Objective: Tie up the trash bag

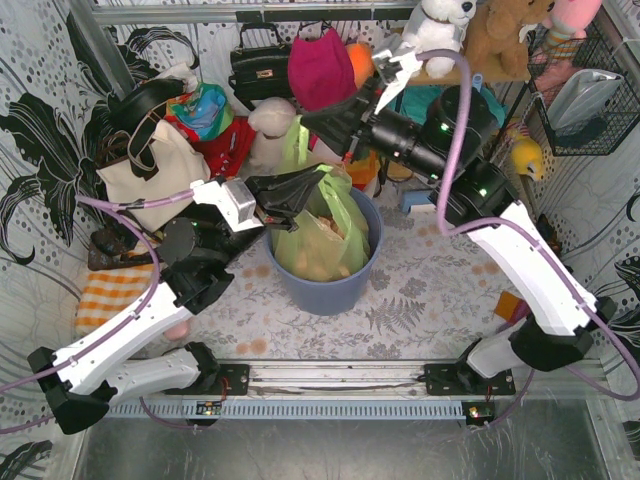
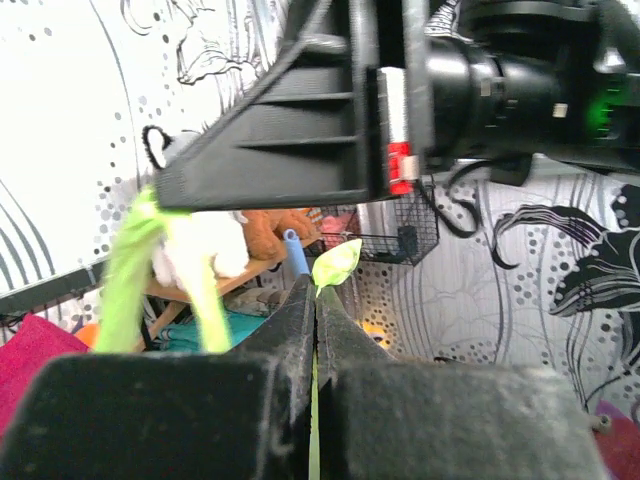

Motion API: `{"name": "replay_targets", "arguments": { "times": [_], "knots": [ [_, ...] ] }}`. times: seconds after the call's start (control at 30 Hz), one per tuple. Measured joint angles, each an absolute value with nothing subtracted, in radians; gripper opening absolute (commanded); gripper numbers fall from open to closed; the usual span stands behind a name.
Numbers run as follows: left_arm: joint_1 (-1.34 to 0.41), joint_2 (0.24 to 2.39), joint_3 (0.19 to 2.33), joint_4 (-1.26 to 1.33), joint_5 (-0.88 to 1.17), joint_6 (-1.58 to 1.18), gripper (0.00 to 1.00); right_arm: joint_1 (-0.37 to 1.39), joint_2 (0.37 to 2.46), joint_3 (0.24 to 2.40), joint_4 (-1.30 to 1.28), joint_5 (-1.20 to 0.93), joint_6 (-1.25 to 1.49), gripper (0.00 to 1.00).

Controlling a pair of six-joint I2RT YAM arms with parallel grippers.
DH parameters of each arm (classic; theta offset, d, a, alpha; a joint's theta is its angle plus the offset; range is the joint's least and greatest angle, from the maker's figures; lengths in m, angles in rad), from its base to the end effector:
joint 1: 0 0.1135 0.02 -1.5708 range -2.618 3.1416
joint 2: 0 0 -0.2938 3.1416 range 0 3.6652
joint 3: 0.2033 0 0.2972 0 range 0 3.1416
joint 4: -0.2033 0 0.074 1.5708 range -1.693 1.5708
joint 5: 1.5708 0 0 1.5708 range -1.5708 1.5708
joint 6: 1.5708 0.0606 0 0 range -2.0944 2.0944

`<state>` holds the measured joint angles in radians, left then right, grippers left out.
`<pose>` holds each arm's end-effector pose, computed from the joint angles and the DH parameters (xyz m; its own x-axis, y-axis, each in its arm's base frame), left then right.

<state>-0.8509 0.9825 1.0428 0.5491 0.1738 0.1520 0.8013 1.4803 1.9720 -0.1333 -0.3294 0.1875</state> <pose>0.1593 -0.1975 0.5119 0.4993 -0.3432 -0.7955 0.7673 0.6017 0.2220 0.2258 0.2612 0.6425 0.0738 0.3297 -0.9412 -0.9203 0.3861 0.0631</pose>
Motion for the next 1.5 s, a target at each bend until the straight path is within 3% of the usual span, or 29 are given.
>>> {"name": "replay_targets", "arguments": {
  "times": [0.3, 0.7, 1.1, 1.5],
  "knots": [
    [-0.851, 0.961, 1.003, 0.602, 0.081, 0.155, 0.02, 0.805, 1.238, 1.681, -0.111, -0.136, 0.413, 0.0],
    [-0.851, 0.957, 1.003, 0.615, 0.062, 0.155, 0.02, 0.839, 1.129, 1.448, -0.104, -0.191, 0.547, 0.0],
    [-0.851, 0.96, 1.003, 0.614, 0.062, 0.155, 0.02, 0.966, 1.119, 1.416, -0.104, -0.22, 0.561, 0.0],
    [-0.851, 0.96, 1.003, 0.604, 0.089, 0.155, 0.03, 1.06, 1.143, 1.385, -0.124, -0.01, 0.556, 0.0]
  ]
}}
